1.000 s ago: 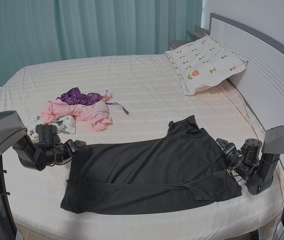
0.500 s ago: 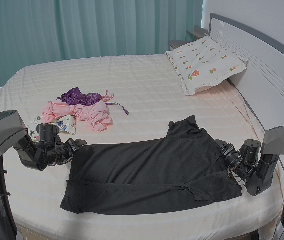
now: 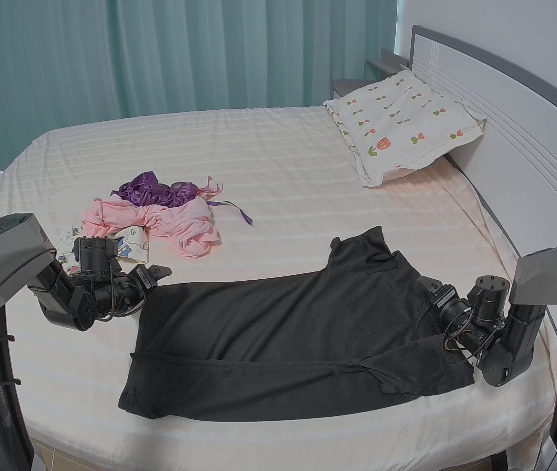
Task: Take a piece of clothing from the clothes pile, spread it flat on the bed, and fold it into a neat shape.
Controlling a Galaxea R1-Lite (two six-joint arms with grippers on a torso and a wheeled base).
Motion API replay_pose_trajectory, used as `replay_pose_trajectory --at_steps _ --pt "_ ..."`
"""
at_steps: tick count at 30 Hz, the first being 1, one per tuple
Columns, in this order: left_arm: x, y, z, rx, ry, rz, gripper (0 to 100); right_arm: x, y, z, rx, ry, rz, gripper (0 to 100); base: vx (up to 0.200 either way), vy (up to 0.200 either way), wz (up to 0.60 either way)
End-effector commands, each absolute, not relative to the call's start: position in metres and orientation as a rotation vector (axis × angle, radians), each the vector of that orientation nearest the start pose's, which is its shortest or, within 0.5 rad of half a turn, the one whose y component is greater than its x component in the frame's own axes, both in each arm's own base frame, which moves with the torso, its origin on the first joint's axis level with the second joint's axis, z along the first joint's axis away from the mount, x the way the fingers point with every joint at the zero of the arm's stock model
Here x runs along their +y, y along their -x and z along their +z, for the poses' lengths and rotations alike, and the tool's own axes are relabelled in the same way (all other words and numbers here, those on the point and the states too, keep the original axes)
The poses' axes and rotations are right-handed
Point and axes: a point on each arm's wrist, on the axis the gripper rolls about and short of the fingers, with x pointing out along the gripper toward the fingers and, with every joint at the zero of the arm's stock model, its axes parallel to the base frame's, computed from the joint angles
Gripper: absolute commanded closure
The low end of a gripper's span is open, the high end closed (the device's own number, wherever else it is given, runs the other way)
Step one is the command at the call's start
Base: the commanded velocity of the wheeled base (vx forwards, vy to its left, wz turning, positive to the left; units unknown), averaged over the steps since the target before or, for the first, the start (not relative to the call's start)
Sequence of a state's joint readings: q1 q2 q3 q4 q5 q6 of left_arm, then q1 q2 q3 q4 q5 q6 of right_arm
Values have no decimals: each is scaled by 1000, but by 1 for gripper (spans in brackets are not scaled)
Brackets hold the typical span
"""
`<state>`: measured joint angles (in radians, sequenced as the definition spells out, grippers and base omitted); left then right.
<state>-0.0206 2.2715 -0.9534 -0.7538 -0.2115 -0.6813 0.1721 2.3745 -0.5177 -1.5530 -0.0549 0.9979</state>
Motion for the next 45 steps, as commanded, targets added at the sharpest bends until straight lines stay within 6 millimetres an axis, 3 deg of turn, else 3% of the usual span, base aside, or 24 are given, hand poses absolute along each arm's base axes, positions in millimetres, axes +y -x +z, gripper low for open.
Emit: replay_pose_trajectory --at_steps 1,13,14,45 --pt "-14 -396 26 616 712 -29 0 57 -332 -12 330 -953 -40 0 0 0 0" --pt "-19 -396 29 611 706 -36 0 58 -331 -13 336 -950 -38 0 0 0 0" --pt "-19 -396 28 606 701 -22 100 59 -331 -13 337 -949 -36 0 0 0 0" --pt "-20 -392 54 536 688 3 100 59 -332 -10 327 -944 -34 0 0 0 0"
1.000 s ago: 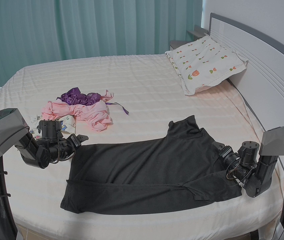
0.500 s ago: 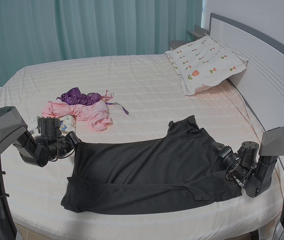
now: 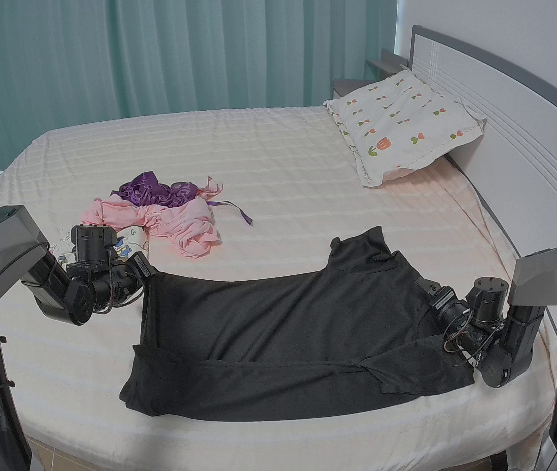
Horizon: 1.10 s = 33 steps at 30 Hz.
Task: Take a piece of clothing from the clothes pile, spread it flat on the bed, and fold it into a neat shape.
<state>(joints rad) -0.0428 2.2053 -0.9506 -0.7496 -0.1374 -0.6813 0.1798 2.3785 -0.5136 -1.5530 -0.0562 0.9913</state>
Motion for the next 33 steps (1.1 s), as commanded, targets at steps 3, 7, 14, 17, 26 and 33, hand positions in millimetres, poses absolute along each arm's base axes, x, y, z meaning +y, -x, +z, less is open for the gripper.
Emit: replay_pose_trajectory --at_steps 3,7,14,17,26,33 --pt "-20 -391 50 546 687 10 100 59 -331 -7 318 -909 -27 0 0 0 0" --pt "-20 -389 50 550 695 12 100 57 -334 -4 298 -851 -18 0 0 0 0" --pt "-21 -382 44 578 693 21 100 59 -348 0 289 -817 0 0 0 0 0" --pt "-21 -383 44 575 693 20 100 60 -357 2 293 -802 0 0 0 0 0" --pt "-31 -381 52 565 682 -1 100 59 -405 8 298 -665 -4 0 0 0 0" --pt "-35 -380 59 542 674 2 100 53 -420 15 319 -536 94 0 0 0 0"
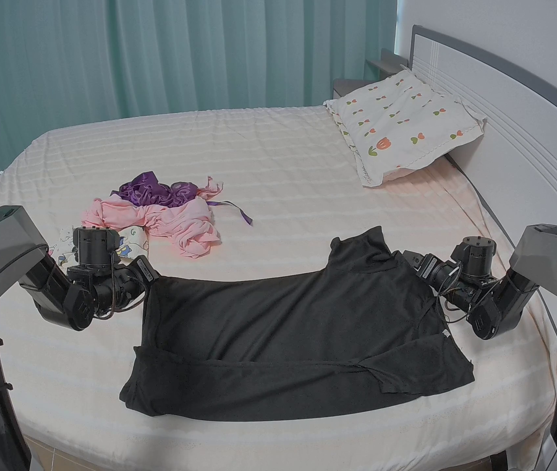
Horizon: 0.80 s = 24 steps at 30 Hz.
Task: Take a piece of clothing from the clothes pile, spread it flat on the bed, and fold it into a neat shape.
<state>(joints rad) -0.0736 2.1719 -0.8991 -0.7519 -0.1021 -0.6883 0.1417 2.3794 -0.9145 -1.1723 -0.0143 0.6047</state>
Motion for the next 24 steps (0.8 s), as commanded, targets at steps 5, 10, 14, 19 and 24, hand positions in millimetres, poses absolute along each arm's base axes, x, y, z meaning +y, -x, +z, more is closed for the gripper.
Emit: replay_pose_trajectory --at_steps 5,10,14,19,24 --pt "-35 -379 59 544 673 5 100 55 -437 0 374 -503 101 0 0 0 0" --pt "-35 -379 58 546 671 8 100 58 -449 0 393 -445 174 0 0 0 0" --pt "-36 -379 59 543 671 13 100 60 -454 -5 424 -410 233 0 0 0 0" --pt "-35 -379 59 537 668 27 100 65 -461 -1 415 -412 306 0 0 0 0" --pt "-35 -377 57 543 667 29 100 68 -475 9 429 -413 314 0 0 0 0"
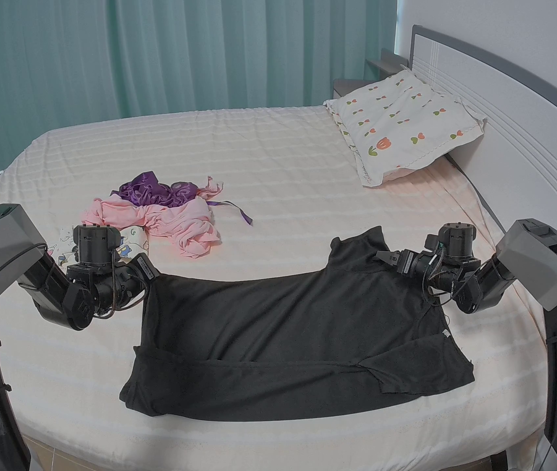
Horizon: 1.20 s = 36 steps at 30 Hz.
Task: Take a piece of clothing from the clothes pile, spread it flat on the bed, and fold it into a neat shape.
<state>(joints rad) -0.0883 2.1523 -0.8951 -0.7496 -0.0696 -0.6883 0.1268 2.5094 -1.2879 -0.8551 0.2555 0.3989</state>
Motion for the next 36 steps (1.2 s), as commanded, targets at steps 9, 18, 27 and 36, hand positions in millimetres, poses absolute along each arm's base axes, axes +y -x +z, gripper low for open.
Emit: replay_pose_trajectory --at_steps 9,18,27,36 --pt "-34 -375 65 525 666 23 100 69 -478 10 463 -415 310 100 0 0 0" --pt "-31 -375 63 527 668 32 100 63 -468 17 474 -426 294 100 0 0 0" --pt "-11 -377 73 477 683 69 100 58 -456 43 400 -438 290 100 0 0 0" --pt "-2 -372 70 482 686 98 100 48 -451 67 326 -499 277 100 0 0 0"
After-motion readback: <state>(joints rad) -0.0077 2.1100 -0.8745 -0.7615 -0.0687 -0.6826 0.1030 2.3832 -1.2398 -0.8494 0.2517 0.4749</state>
